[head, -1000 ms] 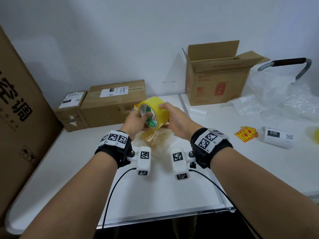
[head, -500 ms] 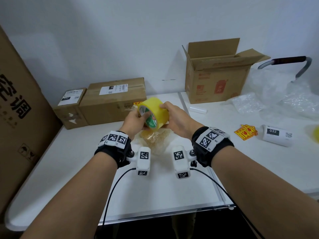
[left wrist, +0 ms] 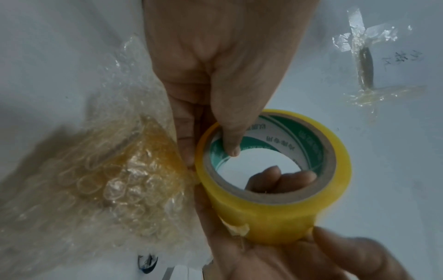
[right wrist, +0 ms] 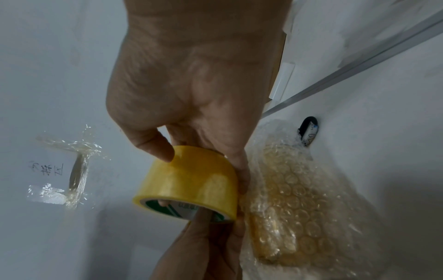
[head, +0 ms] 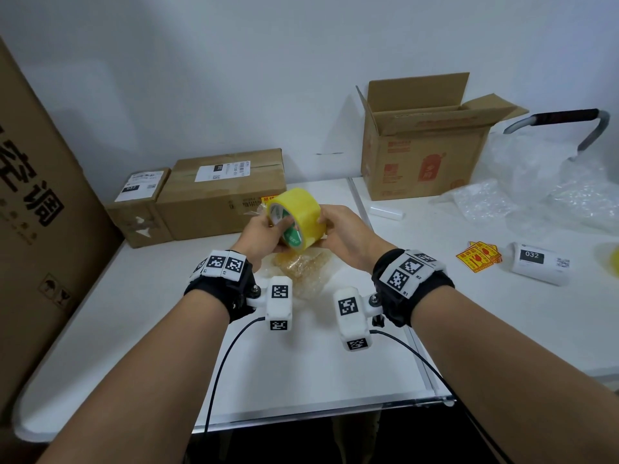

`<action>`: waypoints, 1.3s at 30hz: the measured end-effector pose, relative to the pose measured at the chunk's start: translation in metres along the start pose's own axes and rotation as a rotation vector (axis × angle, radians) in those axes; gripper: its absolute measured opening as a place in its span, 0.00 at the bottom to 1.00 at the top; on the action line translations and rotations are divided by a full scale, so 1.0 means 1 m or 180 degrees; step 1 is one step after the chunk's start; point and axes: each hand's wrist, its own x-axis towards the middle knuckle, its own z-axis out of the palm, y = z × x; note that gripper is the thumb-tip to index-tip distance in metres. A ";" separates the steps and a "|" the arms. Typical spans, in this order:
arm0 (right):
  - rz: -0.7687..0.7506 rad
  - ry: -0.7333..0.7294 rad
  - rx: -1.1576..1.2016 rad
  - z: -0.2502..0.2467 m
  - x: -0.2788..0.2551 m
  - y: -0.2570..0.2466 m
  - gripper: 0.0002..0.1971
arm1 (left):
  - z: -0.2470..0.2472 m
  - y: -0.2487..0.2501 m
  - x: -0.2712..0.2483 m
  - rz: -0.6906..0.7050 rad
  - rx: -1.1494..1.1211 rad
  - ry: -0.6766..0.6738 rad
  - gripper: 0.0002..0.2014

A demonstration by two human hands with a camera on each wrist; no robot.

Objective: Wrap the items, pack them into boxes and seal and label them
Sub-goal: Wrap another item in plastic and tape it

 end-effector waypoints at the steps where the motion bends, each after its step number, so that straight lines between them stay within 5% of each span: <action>1: -0.0015 -0.0013 -0.0033 0.000 -0.001 0.000 0.13 | 0.000 0.000 0.000 -0.0009 -0.0013 0.0010 0.17; 8: 0.0149 0.0149 -0.0160 -0.002 0.005 -0.002 0.18 | 0.004 -0.004 -0.003 0.0063 -0.0039 0.0104 0.15; 19: 0.0097 0.0197 -0.0104 0.003 0.003 -0.004 0.06 | 0.001 -0.005 -0.003 -0.0022 -0.0064 0.0009 0.16; 39: 0.0143 0.0166 0.0018 0.004 0.000 0.001 0.16 | 0.004 -0.009 -0.005 0.0002 -0.0144 0.0158 0.13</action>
